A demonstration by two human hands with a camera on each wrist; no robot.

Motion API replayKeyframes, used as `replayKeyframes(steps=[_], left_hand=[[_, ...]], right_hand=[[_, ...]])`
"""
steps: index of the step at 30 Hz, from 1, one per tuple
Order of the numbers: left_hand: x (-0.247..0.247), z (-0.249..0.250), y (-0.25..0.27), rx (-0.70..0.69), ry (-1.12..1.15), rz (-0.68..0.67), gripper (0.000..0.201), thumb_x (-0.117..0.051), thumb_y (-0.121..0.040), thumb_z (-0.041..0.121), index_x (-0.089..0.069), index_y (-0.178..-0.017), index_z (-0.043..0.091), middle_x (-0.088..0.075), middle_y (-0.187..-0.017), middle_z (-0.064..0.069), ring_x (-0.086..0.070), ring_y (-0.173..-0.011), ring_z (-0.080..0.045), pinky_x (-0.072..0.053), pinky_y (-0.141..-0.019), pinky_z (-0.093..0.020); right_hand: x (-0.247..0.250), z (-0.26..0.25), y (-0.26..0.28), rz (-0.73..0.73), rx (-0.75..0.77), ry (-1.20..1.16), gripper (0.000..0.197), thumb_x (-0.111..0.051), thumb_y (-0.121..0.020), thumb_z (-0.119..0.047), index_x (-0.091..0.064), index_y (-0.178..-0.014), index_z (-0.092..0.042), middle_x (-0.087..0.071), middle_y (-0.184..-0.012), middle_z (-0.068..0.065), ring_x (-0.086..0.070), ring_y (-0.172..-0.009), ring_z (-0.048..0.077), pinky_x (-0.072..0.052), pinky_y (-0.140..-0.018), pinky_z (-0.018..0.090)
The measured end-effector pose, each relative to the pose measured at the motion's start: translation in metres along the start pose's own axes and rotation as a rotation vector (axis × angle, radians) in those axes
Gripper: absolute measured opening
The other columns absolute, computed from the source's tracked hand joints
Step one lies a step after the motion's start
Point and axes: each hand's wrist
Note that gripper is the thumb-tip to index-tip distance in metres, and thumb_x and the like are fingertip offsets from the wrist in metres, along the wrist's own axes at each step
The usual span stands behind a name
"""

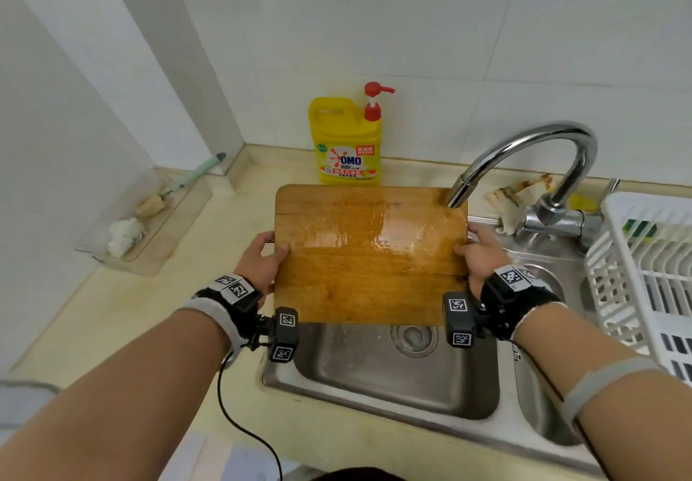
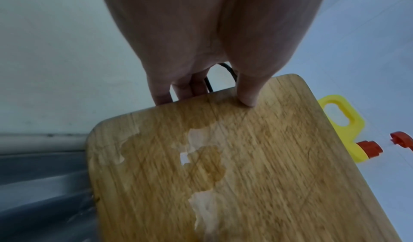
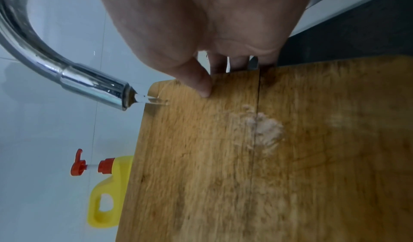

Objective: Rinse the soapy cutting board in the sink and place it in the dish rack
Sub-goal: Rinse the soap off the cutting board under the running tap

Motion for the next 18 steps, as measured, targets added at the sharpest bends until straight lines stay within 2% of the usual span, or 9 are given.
replayKeyframes(steps=[2, 4, 6, 8, 12, 15, 18], left_hand=[[0.004, -0.001, 0.003, -0.008, 0.0, 0.023, 0.022, -0.058, -0.1, 0.029, -0.055, -0.122, 0.033, -0.067, -0.121, -0.01, -0.065, -0.103, -0.031, -0.054, -0.071, -0.041], [0.009, -0.003, 0.005, -0.017, 0.002, 0.049, 0.022, -0.059, -0.099, 0.03, -0.055, -0.121, 0.032, -0.067, -0.119, -0.01, -0.065, -0.1, -0.03, -0.055, -0.071, -0.042], [0.012, -0.004, 0.007, -0.013, -0.006, 0.069, 0.025, -0.06, -0.098, 0.033, -0.055, -0.122, 0.033, -0.067, -0.12, -0.009, -0.065, -0.105, -0.033, -0.057, -0.079, -0.05], [0.015, -0.004, 0.009, -0.004, -0.012, 0.088, 0.028, -0.061, -0.097, 0.035, -0.055, -0.124, 0.033, -0.068, -0.121, -0.01, -0.066, -0.108, -0.034, -0.056, -0.087, -0.056], [0.012, -0.003, 0.013, 0.005, 0.022, 0.1, 0.028, -0.063, -0.097, 0.032, -0.058, -0.124, 0.031, -0.07, -0.119, -0.011, -0.067, -0.106, -0.036, -0.056, -0.089, -0.059], [0.004, -0.002, 0.013, -0.005, 0.059, 0.069, 0.027, -0.062, -0.098, 0.026, -0.059, -0.124, 0.029, -0.07, -0.118, -0.012, -0.067, -0.105, -0.036, -0.058, -0.086, -0.055], [-0.009, 0.0, 0.011, -0.018, 0.091, 0.009, 0.027, -0.06, -0.099, 0.019, -0.061, -0.124, 0.03, -0.07, -0.117, -0.012, -0.068, -0.106, -0.035, -0.059, -0.083, -0.053]], right_hand=[[-0.006, -0.004, 0.003, -0.014, 0.011, -0.007, 0.053, -0.06, -0.078, -0.003, -0.061, -0.117, -0.04, -0.072, -0.109, 0.011, -0.069, -0.1, 0.035, -0.058, -0.087, 0.058], [-0.011, -0.009, 0.007, -0.043, 0.005, -0.022, 0.051, -0.054, -0.089, 0.003, -0.061, -0.126, -0.032, -0.071, -0.104, 0.01, -0.068, -0.097, 0.033, -0.057, -0.087, 0.054], [-0.012, -0.013, 0.006, -0.091, 0.001, -0.006, 0.048, -0.05, -0.094, 0.002, -0.06, -0.13, -0.028, -0.07, -0.106, 0.01, -0.068, -0.098, 0.033, -0.056, -0.089, 0.055], [-0.011, -0.016, 0.005, -0.12, 0.004, 0.02, 0.048, -0.05, -0.095, -0.001, -0.06, -0.133, -0.029, -0.07, -0.115, 0.012, -0.067, -0.105, 0.035, -0.054, -0.094, 0.059], [-0.007, -0.018, 0.0, -0.147, 0.025, 0.009, 0.045, -0.049, -0.096, 0.001, -0.061, -0.134, -0.018, -0.067, -0.127, 0.013, -0.063, -0.115, 0.035, -0.05, -0.101, 0.057], [0.002, -0.018, -0.005, -0.113, 0.057, -0.003, 0.039, -0.053, -0.093, -0.001, -0.067, -0.126, -0.017, -0.07, -0.125, 0.011, -0.064, -0.116, 0.033, -0.048, -0.104, 0.057], [0.018, -0.017, -0.006, -0.058, 0.068, -0.044, 0.038, -0.055, -0.091, -0.002, -0.07, -0.121, -0.018, -0.073, -0.119, 0.01, -0.068, -0.111, 0.031, -0.052, -0.099, 0.056]])
Point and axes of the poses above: each hand's wrist, its own y-axis away from the middle knuckle, its own x-axis out of the back of the hand, z = x × y
